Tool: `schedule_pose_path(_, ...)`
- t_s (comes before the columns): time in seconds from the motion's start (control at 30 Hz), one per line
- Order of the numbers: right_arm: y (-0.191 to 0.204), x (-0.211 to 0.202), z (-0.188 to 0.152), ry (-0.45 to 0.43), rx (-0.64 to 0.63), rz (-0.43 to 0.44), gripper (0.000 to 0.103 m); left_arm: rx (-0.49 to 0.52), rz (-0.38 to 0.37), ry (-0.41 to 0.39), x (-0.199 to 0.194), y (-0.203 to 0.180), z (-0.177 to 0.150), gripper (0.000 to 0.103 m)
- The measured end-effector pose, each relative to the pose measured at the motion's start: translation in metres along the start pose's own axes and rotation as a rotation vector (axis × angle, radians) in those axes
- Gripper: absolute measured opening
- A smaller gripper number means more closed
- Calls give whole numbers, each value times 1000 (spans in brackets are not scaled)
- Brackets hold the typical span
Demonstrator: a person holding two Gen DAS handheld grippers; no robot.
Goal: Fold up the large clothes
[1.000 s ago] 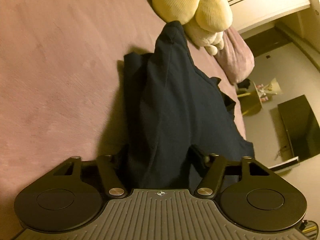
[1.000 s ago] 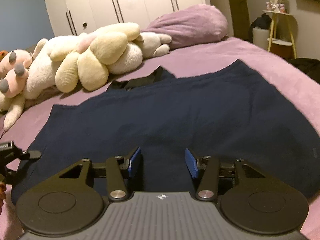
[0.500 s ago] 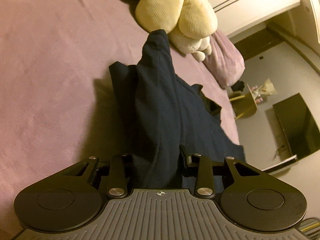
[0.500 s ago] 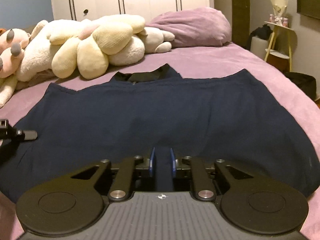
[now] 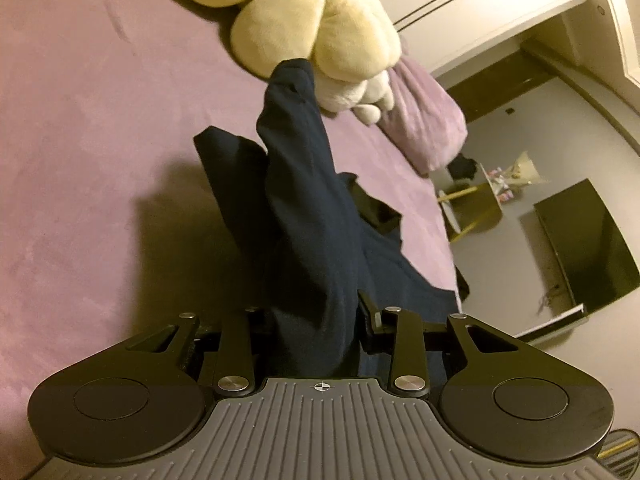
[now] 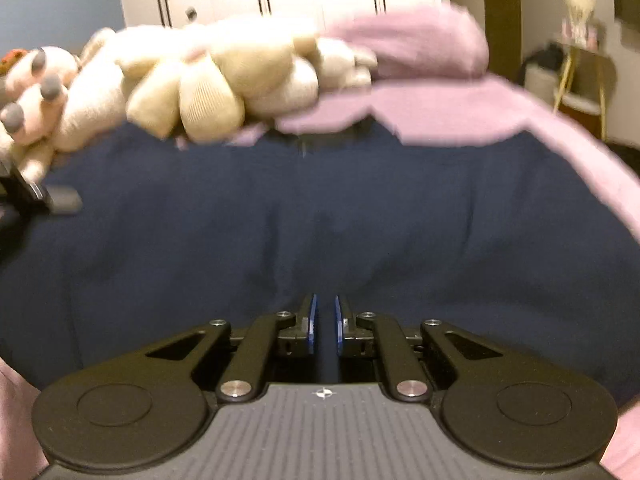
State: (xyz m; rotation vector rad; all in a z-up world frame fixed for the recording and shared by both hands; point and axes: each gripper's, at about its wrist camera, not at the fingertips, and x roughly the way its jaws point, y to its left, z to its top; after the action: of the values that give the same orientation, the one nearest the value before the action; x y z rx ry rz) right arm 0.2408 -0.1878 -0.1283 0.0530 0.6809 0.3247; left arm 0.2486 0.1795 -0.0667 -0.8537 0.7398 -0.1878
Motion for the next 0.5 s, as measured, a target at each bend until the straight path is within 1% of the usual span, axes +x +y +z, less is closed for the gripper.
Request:
schedule_pose_path(0.1, 1, 9, -9, -21, -66, 7, 7, 43, 2, -8, -3, -15, 2, 36)
schedule_pose_path(0.2, 0, 0, 3, 10, -44, 9, 6, 59, 11, -14, -3, -27, 2, 36)
schedule_pose_path(0.27, 3, -15, 6, -38, -26, 29, 6, 62, 13, -3, -2, -35, 1, 36)
schedule_pose_path(0.3, 6, -19, 4, -58, -33, 35, 7, 46, 0, 22, 1, -38, 0, 36)
schedule_pose_path(0.33, 7, -16, -1, -45, -32, 55, 7, 32, -9, 31, 3, -41, -1, 36)
schedule_pose_path(0.37, 5, -5, -6, 2, -10, 72, 7, 35, -8, 26, 3, -45, -2, 36)
schedule_pose_path(0.43, 2, 5, -13, 17, -23, 106, 7, 55, 11, 15, 1, -61, -2, 36)
schedule_pose_path(0.47, -2, 5, -8, 34, -9, 127, 7, 52, 16, 13, 1, -67, -2, 36)
schedule_pose_path(0.5, -10, 4, 0, 61, 30, 160, 6, 49, 19, 10, 1, -75, -1, 36)
